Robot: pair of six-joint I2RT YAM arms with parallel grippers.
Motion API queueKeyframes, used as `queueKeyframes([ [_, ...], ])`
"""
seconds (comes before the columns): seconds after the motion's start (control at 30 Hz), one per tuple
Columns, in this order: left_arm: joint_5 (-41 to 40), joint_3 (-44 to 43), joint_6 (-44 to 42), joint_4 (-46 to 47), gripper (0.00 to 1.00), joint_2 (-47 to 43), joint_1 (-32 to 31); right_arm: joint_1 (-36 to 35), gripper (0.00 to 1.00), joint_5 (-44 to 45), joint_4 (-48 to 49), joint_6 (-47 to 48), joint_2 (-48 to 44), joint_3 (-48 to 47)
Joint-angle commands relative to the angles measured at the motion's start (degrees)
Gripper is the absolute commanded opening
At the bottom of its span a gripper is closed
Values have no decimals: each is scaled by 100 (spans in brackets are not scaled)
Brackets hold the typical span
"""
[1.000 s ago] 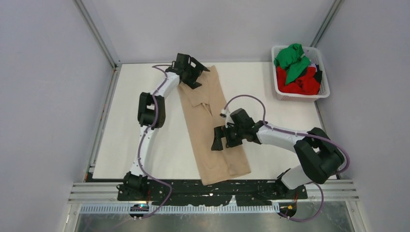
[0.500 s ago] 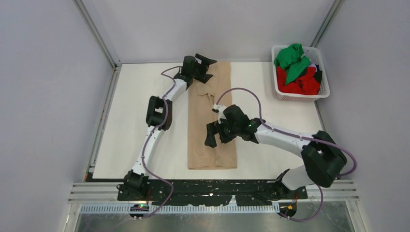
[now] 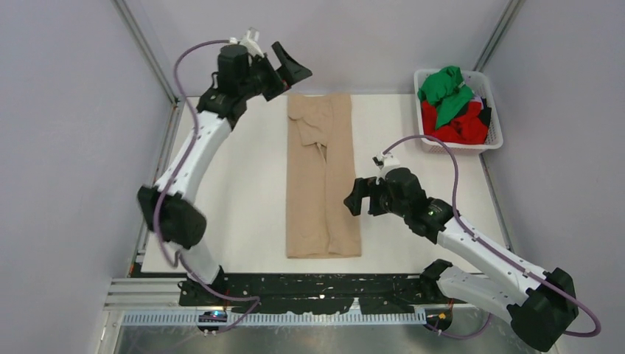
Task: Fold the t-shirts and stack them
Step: Rotate the tshirt 90 degrees, then grab the bottom of the folded rectangular tshirt with both arms
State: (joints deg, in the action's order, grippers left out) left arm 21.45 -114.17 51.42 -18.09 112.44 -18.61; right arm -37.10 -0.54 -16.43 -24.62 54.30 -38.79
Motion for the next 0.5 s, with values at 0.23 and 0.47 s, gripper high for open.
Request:
queueKeyframes([
  [0.23, -1032, 7103, -1001, -1216, 100, -5266, -1213, -44, 98, -1323, -1299, -547, -921, 1227],
  [0.47, -868, 8906, -85, -1068, 89, -6468, -2168, -306, 78, -1958, -840, -906, -849, 1881],
])
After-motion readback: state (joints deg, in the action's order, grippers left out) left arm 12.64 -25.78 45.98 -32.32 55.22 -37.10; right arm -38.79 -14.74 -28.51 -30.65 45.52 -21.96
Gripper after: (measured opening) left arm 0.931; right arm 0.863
